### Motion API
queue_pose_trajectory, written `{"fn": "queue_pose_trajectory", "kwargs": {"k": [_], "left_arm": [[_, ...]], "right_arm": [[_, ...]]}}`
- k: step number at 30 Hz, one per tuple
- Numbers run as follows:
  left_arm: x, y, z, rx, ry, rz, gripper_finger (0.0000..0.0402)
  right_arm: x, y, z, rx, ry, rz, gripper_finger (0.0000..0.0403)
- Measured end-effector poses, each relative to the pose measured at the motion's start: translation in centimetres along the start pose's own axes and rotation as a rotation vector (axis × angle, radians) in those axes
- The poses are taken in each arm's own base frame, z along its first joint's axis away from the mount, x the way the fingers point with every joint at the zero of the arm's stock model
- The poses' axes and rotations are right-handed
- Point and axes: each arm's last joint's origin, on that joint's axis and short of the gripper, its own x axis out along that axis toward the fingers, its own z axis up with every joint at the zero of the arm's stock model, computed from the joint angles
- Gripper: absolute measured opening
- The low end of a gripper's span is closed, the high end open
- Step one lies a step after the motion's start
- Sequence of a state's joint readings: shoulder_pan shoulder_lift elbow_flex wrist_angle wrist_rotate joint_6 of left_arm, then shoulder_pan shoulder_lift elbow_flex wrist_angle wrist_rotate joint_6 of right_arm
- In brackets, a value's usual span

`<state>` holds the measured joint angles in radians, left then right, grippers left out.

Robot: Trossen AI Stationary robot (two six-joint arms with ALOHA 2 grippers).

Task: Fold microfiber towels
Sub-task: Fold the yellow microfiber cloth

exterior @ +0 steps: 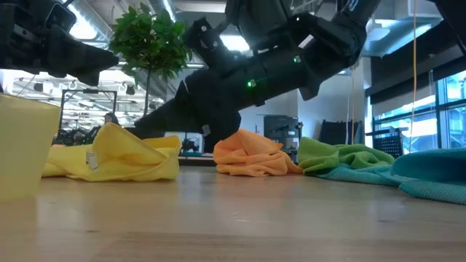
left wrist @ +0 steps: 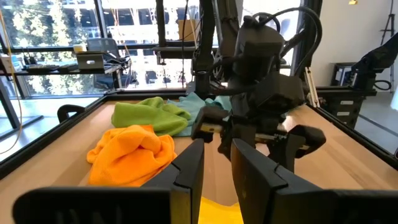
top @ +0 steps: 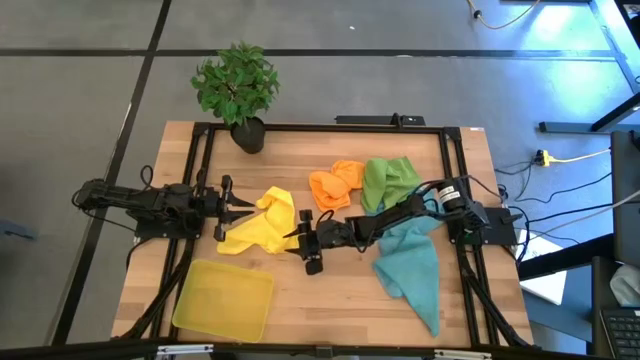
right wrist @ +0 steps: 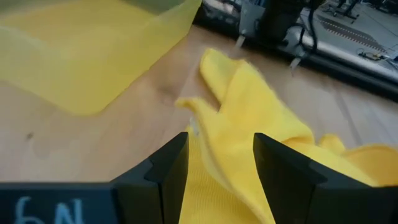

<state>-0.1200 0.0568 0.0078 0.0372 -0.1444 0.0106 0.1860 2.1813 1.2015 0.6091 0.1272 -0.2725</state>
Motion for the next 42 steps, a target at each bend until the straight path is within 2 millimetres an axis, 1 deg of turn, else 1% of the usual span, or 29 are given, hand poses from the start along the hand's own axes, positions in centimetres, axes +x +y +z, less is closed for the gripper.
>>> {"fn": "queue_pose_trajectory", "kwargs": {"k": [3,6,8,12,14,19,23,25,27,28,33,37,41,42], "left_arm": [[0.0,0.0,0.0,0.000,0.000,0.000,0.0073],[0.0,0.0,0.0,0.000,0.000,0.000,0.0073],[0.0,0.0,0.0,0.000,0.000,0.000,0.0073],[0.0,0.0,0.0,0.000,0.000,0.000,0.0073],[0.0,0.0,0.0,0.000,0.000,0.000,0.0073],[0.0,0.0,0.0,0.000,0.000,0.000,0.0073],[0.0,0.0,0.0,0.000,0.000,0.000,0.0073],[0.0,0.0,0.0,0.000,0.000,0.000,0.0073],[0.0,0.0,0.0,0.000,0.000,0.000,0.0073],[0.0,0.0,0.0,0.000,0.000,0.000,0.0073],[0.0,0.0,0.0,0.000,0.000,0.000,0.0073],[0.0,0.0,0.0,0.000,0.000,0.000,0.0073],[0.0,0.0,0.0,0.000,0.000,0.000,0.0073],[0.0,0.0,0.0,0.000,0.000,0.000,0.0073]], "right_arm": [[0.4,0.0,-0.9,0.000,0.022,0.010,0.0182],[0.7,0.1,-1.4,0.004,0.034,0.019,0.0182],[1.0,0.1,-1.2,0.006,0.026,0.016,0.0182],[2.1,-0.1,-0.2,0.008,0.004,0.010,0.0180],[2.9,-0.1,0.1,0.005,0.031,0.017,0.0175],[4.7,0.1,0.1,-0.009,0.133,0.044,0.0141],[4.9,0.0,0.5,-0.002,0.147,0.047,0.0087],[4.4,-0.2,1.2,0.004,0.156,0.050,0.0052],[3.7,-0.3,2.5,-0.005,0.148,0.054,0.0017],[3.4,-0.3,3.0,-0.012,0.152,0.058,0.0010],[1.7,-1.0,5.1,-0.005,0.167,0.062,0.0008],[0.0,-2.3,7.3,-0.005,0.148,0.048,0.0005],[-1.8,-3.6,8.7,-0.003,0.174,0.043,0.0004],[-2.3,-4.0,9.4,0.005,0.157,0.035,0.0004]]}}
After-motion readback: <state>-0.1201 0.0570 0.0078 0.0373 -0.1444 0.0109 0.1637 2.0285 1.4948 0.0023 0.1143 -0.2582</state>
